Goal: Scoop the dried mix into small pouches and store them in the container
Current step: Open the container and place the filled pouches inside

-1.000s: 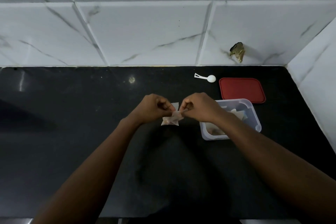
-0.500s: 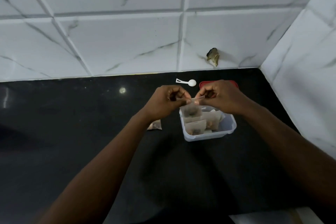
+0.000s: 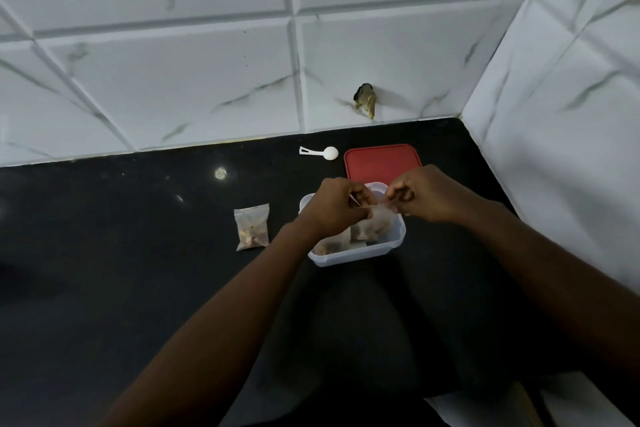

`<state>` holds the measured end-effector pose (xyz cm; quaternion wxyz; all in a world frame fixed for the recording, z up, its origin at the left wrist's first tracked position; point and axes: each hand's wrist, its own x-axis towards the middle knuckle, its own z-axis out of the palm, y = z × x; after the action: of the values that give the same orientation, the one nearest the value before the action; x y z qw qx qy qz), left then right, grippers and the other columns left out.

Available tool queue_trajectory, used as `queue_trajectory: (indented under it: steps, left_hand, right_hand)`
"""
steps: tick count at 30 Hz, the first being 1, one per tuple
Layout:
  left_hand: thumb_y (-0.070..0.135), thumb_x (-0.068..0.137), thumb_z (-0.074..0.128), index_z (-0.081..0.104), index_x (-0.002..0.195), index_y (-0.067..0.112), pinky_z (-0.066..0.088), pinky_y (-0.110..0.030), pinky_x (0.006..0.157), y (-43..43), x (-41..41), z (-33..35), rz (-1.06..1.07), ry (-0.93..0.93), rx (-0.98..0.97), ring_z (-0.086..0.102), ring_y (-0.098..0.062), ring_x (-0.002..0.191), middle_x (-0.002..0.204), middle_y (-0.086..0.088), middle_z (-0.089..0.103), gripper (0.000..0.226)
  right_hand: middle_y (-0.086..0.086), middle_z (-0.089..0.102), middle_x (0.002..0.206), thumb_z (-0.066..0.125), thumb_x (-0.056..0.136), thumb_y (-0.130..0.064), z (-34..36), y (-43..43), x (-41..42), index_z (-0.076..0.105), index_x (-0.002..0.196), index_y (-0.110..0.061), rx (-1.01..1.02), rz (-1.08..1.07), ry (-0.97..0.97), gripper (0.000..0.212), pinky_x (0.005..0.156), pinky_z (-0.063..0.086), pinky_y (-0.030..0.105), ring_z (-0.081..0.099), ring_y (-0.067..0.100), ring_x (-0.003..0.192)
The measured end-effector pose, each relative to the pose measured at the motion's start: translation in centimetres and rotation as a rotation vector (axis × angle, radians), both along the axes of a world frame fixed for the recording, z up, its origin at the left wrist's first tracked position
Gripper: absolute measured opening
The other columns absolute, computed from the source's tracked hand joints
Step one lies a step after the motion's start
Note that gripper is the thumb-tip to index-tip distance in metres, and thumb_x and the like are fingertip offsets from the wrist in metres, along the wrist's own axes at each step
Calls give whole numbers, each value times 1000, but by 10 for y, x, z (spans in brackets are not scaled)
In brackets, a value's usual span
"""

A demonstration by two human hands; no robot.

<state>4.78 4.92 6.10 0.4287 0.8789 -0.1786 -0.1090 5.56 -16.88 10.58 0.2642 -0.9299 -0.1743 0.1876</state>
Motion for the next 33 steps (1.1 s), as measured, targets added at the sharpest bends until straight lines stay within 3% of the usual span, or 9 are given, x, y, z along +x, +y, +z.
queue_trajectory:
  steps: [3, 7, 12, 16, 19, 22, 25, 29, 33]
  left_hand:
    - [6, 83, 82, 78, 91, 17, 60, -23, 73, -9, 1, -11, 11, 28, 76, 69, 1, 71, 88, 6, 75, 14]
    - [4, 86, 77, 76, 93, 17, 58, -20, 65, -15, 5, -20, -1, 46, 206, 73, -7, 72, 83, 12, 69, 15]
    - [16, 89, 76, 76, 103, 22, 60, -34, 79, -19, 9, -24, -7, -63, 407, 71, -13, 87, 105, 2, 74, 16]
    - [23, 86, 81, 75, 105, 22, 46, -21, 70, -14, 9, -20, 22, -70, 374, 62, -6, 85, 107, 5, 72, 20]
    - [27, 85, 82, 74, 101, 25, 42, -15, 63, 0, 5, -12, 78, -79, 307, 60, -2, 84, 97, 14, 66, 18]
    - [30, 85, 81, 75, 95, 28, 52, -24, 68, 22, -2, -5, 165, -103, 257, 62, -3, 82, 90, 18, 64, 12]
    - [29, 85, 80, 75, 93, 28, 56, -29, 71, 49, -7, 0, 237, -84, 219, 64, -4, 81, 90, 14, 70, 9]
    - [21, 88, 77, 76, 100, 22, 57, -28, 81, 88, -12, 1, 315, -1, 262, 66, -5, 87, 98, 9, 72, 11]
    - [18, 90, 75, 74, 111, 23, 57, -38, 92, 134, -16, -17, 380, 44, 381, 65, -14, 102, 117, 1, 67, 21]
  right_hand:
    - [-5, 76, 104, 76, 88, -10, -19, -1, 5, 78, 109, -19, -102, 58, -16, 23, 81, 54, 18, 67, -1, 87]
    - [-4, 74, 108, 70, 93, -13, -31, 6, 7, 76, 114, -23, -259, 115, -101, 24, 71, 43, 17, 57, 1, 80]
    - [-6, 73, 104, 65, 97, -27, -38, 17, 5, 74, 114, -29, -386, 92, -294, 20, 73, 50, 25, 65, 10, 90]
    - [-12, 72, 104, 74, 88, -35, -37, 17, 5, 73, 114, -33, -337, 47, -322, 27, 75, 51, 24, 64, 6, 93]
    - [-12, 74, 100, 79, 81, -35, -33, 26, 1, 76, 109, -30, -158, -29, -319, 29, 73, 51, 25, 64, 5, 89]
    - [-11, 74, 98, 80, 81, -29, -31, 47, -1, 77, 108, -26, 32, -83, -244, 27, 69, 52, 24, 60, -1, 77]
    - [-9, 75, 96, 81, 84, -23, -33, 72, -1, 78, 107, -21, 144, -84, -171, 23, 75, 56, 24, 63, -3, 77]
    - [-8, 77, 94, 77, 85, -15, -38, 109, -1, 79, 102, -21, 203, -78, -140, 18, 80, 59, 25, 68, 1, 82]
    - [-5, 77, 98, 77, 85, -15, -44, 153, 3, 79, 106, -20, 170, -24, -134, 22, 83, 59, 29, 68, 4, 84]
